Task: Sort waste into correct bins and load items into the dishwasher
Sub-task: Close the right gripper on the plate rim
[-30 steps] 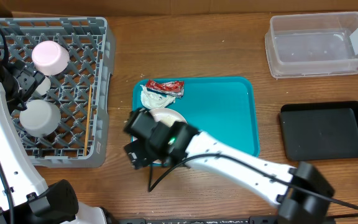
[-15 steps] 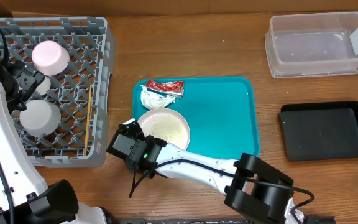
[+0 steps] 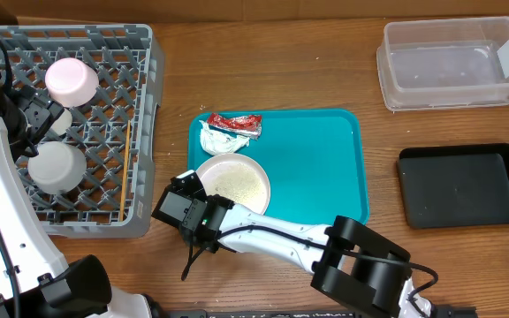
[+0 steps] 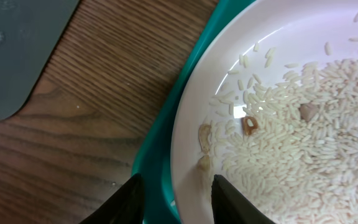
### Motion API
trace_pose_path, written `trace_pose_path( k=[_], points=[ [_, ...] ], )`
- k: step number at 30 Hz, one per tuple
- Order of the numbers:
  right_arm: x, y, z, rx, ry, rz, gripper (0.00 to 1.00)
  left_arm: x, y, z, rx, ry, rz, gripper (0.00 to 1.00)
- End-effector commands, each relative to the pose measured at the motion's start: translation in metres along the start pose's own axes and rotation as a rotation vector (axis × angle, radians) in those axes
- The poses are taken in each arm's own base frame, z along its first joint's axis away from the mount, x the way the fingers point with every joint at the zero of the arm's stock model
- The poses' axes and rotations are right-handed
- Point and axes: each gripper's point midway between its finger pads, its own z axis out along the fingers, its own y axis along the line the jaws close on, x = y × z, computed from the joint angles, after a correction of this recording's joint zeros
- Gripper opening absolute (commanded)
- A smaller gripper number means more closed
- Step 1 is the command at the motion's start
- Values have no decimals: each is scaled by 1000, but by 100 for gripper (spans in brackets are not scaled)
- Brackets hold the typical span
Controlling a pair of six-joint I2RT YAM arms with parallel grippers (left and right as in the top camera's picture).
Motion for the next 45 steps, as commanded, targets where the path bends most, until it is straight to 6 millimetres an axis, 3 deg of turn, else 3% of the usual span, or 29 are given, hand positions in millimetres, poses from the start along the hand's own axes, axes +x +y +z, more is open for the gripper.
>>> trace_pose_path(
  k=[1,8,14,19,26,30,34,40,45],
  points=[
    [11,-6,19,38,28,5,37,-1,0,1,-4,1,19,100],
    [10,-15,21,74,22,6,36,-1,0,1,-4,1,19,100],
    [8,-39,20,175,8,56,33,-1,0,1,-4,1,19,100],
    [6,-48,20,191,15,74,33,-1,0,1,-4,1,19,100],
    [1,-84,18,267,36,194,29,-1,0,2,-6,2,19,100],
    [-2,-81,11,258,31,193,24,-1,0,2,-6,3,19,100],
    [-4,-64,5,230,12,168,27,-1,0,2,-6,3,19,100],
    [-4,-61,7,218,0,167,27,-1,0,2,-6,3,19,100],
    [-3,-61,10,217,-2,163,17,-1,0,2,-7,4,20,100]
  ],
)
